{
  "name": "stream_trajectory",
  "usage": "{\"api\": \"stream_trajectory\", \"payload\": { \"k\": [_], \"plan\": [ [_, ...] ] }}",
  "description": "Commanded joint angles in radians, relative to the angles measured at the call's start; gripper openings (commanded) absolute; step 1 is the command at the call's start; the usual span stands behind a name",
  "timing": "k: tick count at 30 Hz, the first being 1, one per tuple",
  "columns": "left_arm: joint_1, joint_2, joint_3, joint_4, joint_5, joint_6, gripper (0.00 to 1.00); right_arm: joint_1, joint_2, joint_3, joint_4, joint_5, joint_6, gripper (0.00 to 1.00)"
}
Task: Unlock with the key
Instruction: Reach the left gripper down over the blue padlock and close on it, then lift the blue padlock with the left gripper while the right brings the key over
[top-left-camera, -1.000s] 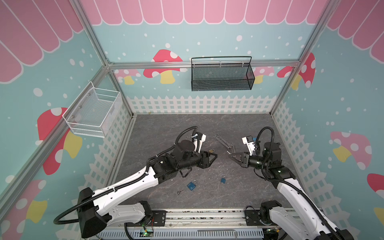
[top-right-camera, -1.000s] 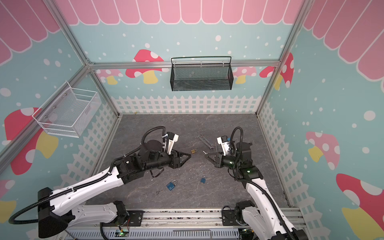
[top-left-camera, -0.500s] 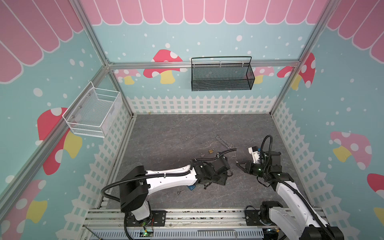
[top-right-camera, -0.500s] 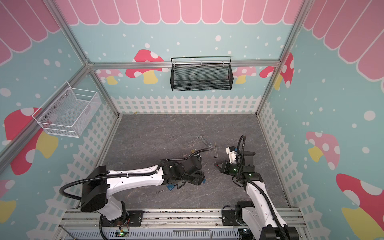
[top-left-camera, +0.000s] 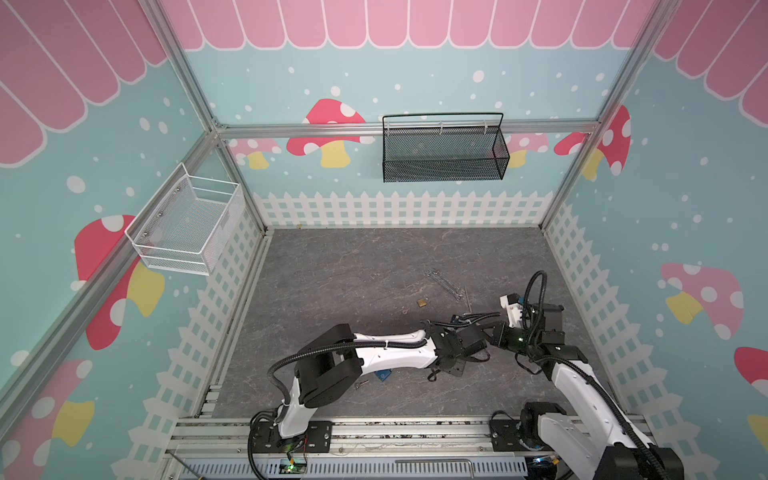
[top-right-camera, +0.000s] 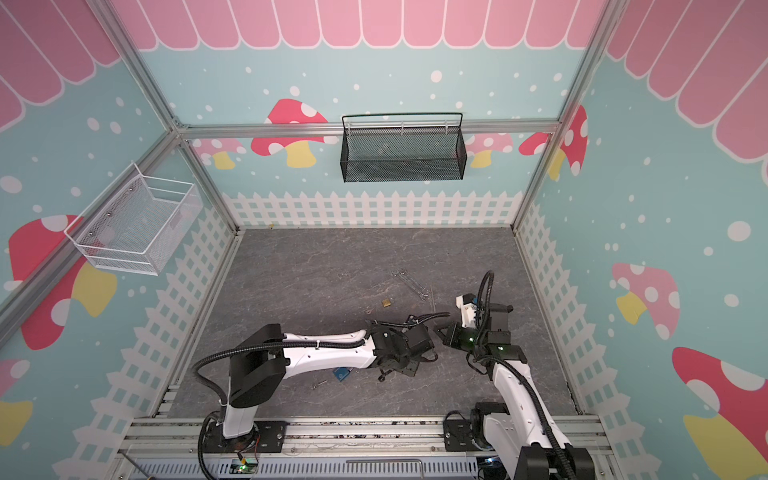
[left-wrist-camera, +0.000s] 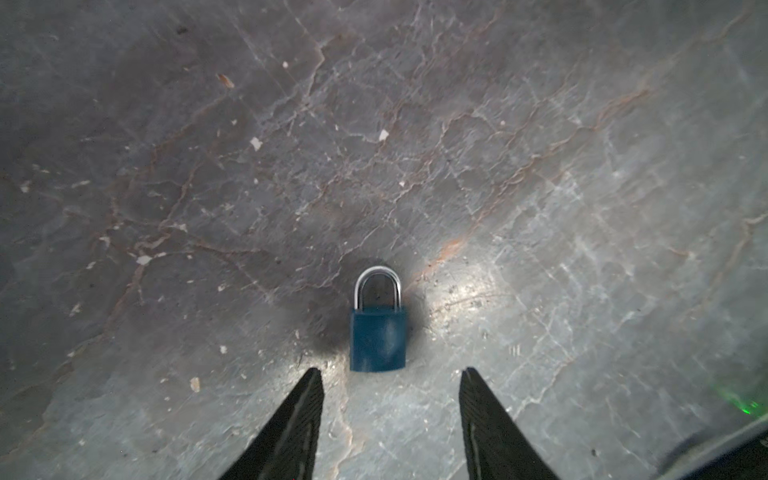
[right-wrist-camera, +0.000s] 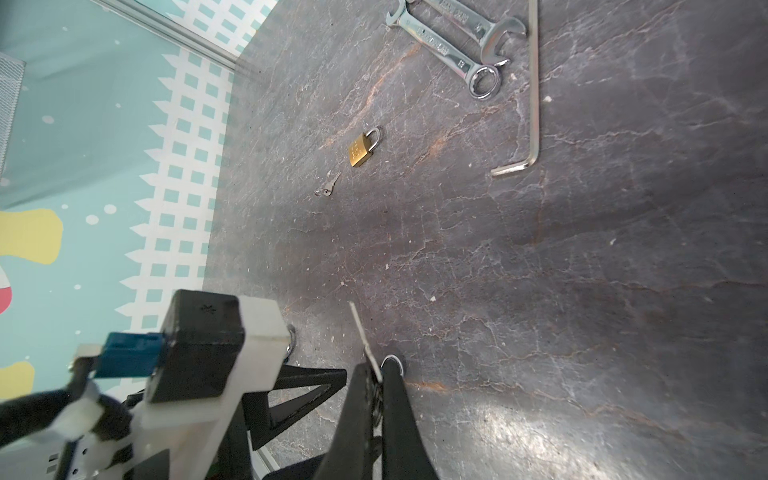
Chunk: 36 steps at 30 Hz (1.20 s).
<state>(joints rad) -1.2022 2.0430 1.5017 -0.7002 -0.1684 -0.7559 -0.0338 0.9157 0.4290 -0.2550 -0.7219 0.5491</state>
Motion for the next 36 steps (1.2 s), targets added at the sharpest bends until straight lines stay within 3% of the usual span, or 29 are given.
{"api": "stream_trajectory", "payload": {
  "k": [1,14,36],
  "plan": [
    [-0.003,0.044,0.064,-0.064,-0.029,-0.013,0.52,-0.013,0.004,-0.015,0.004,0.002,-0.028,0.0],
    [0.0,0.142,0.151,-0.142,-0.054,-0.003,0.45,-0.02,-0.006,-0.026,0.01,-0.022,-0.038,0.0],
    [0.022,0.19,0.118,-0.162,-0.057,-0.031,0.34,-0.031,-0.003,-0.036,0.029,-0.05,-0.048,0.0]
  ]
}}
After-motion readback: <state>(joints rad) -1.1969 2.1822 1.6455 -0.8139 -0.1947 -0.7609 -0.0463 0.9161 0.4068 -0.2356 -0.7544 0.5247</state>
